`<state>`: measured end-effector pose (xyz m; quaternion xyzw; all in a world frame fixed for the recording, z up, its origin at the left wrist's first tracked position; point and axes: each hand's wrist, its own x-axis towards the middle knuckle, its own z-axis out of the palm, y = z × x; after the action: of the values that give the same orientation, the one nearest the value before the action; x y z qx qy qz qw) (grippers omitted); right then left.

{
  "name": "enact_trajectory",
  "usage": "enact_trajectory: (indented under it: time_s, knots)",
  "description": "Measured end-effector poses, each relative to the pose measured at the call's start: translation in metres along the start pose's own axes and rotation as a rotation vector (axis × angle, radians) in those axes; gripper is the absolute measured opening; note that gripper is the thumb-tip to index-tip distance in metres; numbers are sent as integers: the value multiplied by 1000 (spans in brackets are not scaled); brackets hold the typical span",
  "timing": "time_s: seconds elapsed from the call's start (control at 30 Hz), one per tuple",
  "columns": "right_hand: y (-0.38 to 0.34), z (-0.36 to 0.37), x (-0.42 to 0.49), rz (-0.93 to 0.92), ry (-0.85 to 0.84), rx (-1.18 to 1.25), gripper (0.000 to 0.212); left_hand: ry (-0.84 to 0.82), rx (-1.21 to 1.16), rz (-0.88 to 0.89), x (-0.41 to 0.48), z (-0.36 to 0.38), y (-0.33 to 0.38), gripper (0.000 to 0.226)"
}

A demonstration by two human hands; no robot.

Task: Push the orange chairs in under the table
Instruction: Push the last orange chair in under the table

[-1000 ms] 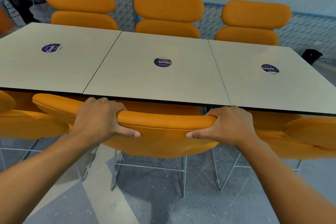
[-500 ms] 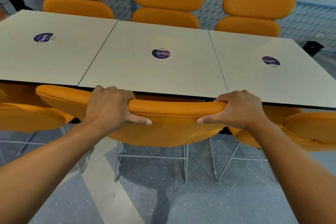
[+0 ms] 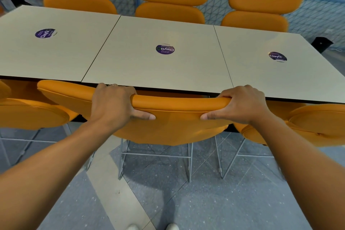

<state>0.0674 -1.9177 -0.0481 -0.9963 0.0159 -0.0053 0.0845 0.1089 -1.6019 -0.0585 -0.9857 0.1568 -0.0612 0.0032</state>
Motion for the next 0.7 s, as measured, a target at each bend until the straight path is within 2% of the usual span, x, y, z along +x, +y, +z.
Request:
enact_trajectory:
  time_s: [0.1, 0.27, 0.7]
  knots:
    - [5, -4, 3, -3, -34, 9, 91, -19, 8, -13, -2, -2, 9, 99]
    - [5, -2, 0, 14, 9, 20, 84, -13, 40, 20, 1, -1, 5, 95]
    - [-9, 8, -15, 64, 57, -25, 96, -25, 71, 77, -4, 2, -15, 92]
